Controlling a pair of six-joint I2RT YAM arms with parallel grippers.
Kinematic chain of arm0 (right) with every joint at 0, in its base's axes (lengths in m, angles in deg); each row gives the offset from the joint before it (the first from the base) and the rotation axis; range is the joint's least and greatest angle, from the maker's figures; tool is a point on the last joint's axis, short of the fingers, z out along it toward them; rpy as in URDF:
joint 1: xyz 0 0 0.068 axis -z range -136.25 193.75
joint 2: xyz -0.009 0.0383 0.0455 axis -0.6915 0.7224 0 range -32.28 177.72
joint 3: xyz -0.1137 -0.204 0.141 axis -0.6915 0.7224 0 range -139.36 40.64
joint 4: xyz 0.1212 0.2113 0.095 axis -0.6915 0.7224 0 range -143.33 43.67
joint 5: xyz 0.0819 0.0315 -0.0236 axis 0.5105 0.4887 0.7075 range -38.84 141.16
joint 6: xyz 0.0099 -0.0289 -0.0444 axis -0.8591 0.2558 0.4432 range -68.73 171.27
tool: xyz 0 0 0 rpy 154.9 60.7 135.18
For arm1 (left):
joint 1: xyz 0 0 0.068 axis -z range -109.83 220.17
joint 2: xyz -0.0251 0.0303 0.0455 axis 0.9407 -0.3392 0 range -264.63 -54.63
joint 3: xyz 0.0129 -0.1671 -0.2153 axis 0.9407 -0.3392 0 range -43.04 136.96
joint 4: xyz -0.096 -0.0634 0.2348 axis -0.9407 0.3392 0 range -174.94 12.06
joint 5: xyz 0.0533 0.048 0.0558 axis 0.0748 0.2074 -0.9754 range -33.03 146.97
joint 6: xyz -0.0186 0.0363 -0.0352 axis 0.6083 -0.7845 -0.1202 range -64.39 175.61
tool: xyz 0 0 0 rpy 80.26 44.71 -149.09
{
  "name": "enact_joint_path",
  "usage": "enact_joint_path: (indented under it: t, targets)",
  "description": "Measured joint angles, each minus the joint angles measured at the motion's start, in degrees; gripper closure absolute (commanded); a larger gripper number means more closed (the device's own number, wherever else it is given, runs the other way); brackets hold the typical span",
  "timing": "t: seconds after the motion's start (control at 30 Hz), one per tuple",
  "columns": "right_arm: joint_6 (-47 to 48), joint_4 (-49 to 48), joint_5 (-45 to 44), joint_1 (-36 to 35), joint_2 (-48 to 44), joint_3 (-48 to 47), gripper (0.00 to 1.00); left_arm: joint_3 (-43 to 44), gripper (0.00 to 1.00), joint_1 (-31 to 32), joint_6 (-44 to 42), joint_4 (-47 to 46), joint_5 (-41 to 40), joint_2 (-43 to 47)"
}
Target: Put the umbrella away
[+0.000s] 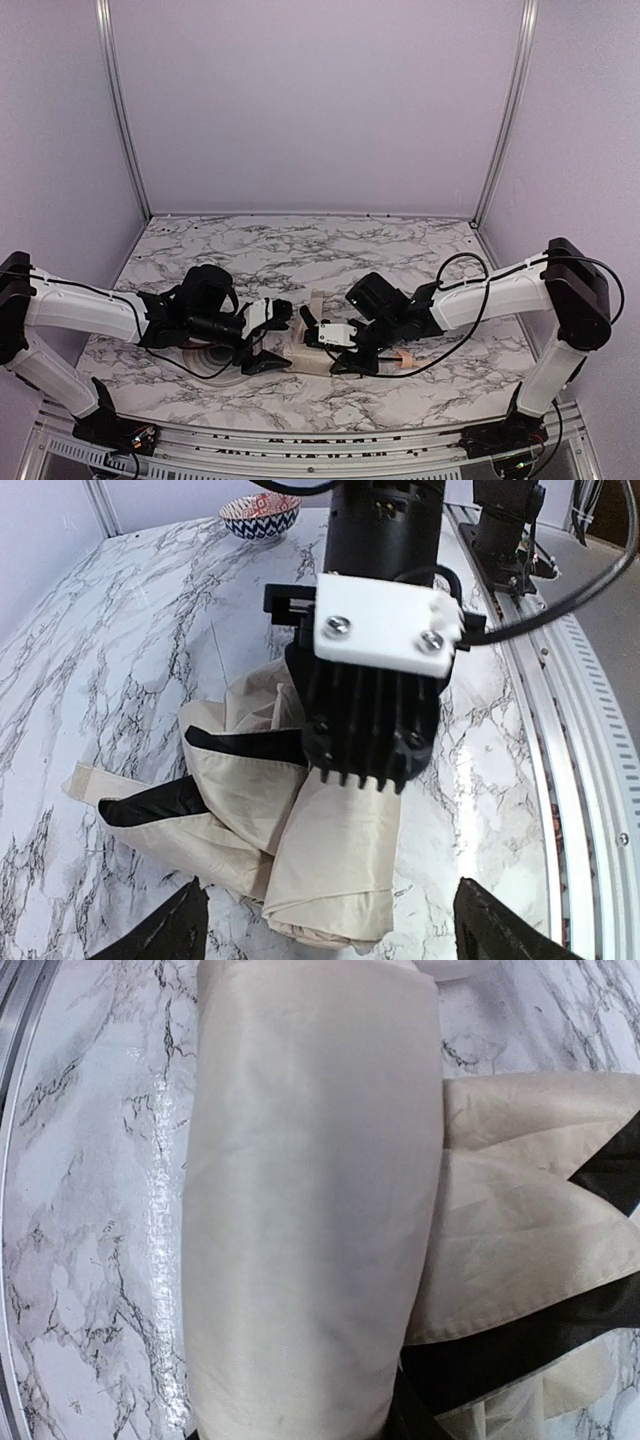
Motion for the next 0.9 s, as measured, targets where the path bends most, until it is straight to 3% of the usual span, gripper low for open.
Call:
enact_joint_path:
  t: [0.37, 0.6, 0.77, 0.9]
  targets:
    - [-2.62, 8.85, 16.87, 6.45, 8.02, -7.78, 0.77, 0.17, 0.13, 12.04, -17.25, -0.52, -14.95, -0.76]
    - [-2.38, 13.05, 23.63, 7.41, 12.35, -11.85, 0.77, 3.96, 0.13, 14.16, -25.66, -1.16, -24.24, -11.87]
    - [-1.36, 15.76, 26.01, 7.8, 13.62, -13.51, 0.73, 7.21, 0.27, 14.86, -27.8, -0.04, -29.22, -16.46]
    - [-1.18, 17.38, 27.26, 9.42, 14.05, -14.43, 0.67, 12.35, 0.59, 15.04, -27.17, 5.66, -31.43, -19.02]
